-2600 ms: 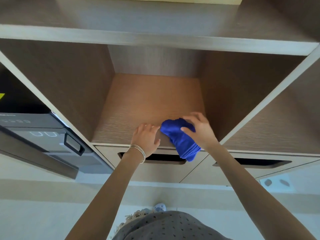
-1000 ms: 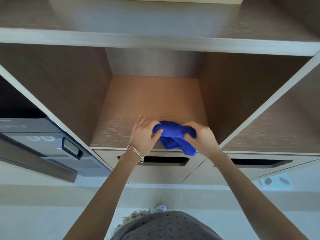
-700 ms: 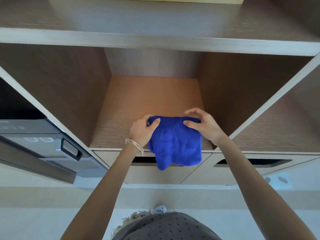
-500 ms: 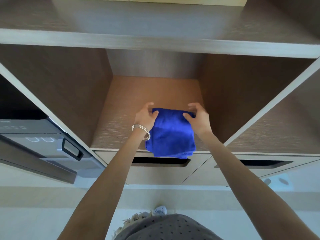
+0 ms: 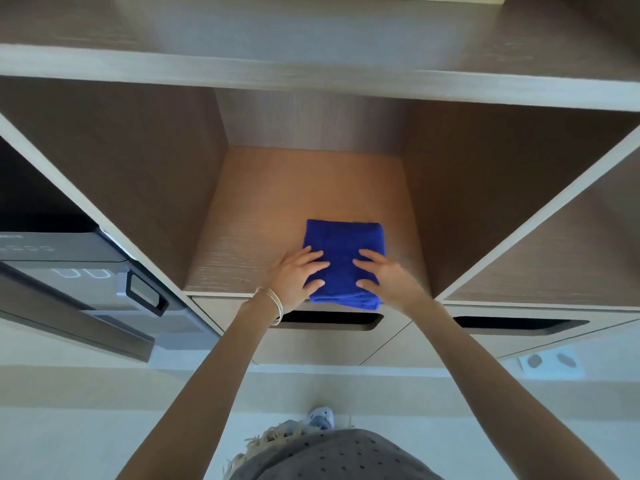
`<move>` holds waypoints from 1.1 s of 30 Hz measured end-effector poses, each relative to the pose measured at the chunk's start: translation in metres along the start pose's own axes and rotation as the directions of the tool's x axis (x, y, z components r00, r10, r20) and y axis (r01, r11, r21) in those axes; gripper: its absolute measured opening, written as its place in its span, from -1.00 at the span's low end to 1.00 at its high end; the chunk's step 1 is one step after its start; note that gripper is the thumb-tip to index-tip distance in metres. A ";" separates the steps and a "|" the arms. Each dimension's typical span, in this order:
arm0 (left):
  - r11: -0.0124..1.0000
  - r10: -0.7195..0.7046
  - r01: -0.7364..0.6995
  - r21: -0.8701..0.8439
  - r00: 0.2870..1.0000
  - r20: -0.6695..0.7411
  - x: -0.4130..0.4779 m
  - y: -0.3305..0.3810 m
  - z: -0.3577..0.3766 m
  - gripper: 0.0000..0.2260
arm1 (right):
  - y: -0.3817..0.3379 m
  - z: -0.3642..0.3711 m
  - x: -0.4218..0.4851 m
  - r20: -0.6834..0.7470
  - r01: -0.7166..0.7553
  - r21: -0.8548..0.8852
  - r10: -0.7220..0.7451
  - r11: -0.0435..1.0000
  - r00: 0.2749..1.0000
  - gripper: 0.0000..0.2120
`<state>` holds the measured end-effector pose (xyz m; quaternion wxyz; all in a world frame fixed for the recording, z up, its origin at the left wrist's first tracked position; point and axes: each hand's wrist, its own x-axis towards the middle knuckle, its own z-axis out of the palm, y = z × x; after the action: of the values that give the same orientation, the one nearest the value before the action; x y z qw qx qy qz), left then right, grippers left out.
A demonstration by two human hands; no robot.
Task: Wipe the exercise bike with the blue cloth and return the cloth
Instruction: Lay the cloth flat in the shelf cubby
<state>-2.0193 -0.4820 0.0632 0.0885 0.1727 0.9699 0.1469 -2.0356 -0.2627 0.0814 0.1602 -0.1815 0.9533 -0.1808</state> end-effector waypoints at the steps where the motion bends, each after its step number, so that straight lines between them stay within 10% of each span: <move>1: 0.999 -0.004 0.003 0.038 1.000 0.029 0.002 0.002 -0.002 -0.55 | -0.001 -0.004 0.004 0.005 -0.003 -0.022 0.003 1.000 1.000 -0.54; 5: 0.993 0.098 -0.101 0.062 0.994 0.055 0.003 0.005 -0.006 -0.30 | 0.001 -0.011 0.007 0.071 0.033 0.023 -0.035 0.999 0.997 -0.43; 10: 0.971 0.234 -0.237 -0.014 0.965 -0.122 -0.009 -0.004 -0.001 -0.61 | 0.011 0.002 -0.014 0.034 0.123 0.075 -0.126 0.990 0.991 -0.36; 14: 0.983 0.079 -0.125 -0.135 0.951 -0.300 -0.010 -0.013 -0.011 -0.75 | -0.001 0.007 -0.016 -0.123 0.157 0.064 -0.149 0.985 0.981 -0.47; 22: 0.967 -0.112 0.054 -0.249 0.968 -0.224 -0.025 -0.012 -0.001 -0.82 | -0.048 0.034 -0.010 -0.356 0.202 -0.112 -0.229 0.973 0.906 -0.71; 29: 0.806 -0.372 0.212 -0.552 0.908 -0.194 -0.029 -0.005 -0.008 -0.84 | -0.056 0.010 -0.001 -0.481 0.069 0.551 0.249 0.832 0.840 -0.91; 33: 0.818 -0.319 0.228 -0.529 0.944 -0.086 -0.036 -0.007 -0.012 -0.61 | -0.058 0.002 -0.004 -0.330 0.103 0.568 0.111 0.817 0.937 -0.87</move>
<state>-1.9904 -0.5040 0.0768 0.0680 -0.0116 0.9143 0.3990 -2.0149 -0.3122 0.1041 0.0365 -0.0875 0.8668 -0.4896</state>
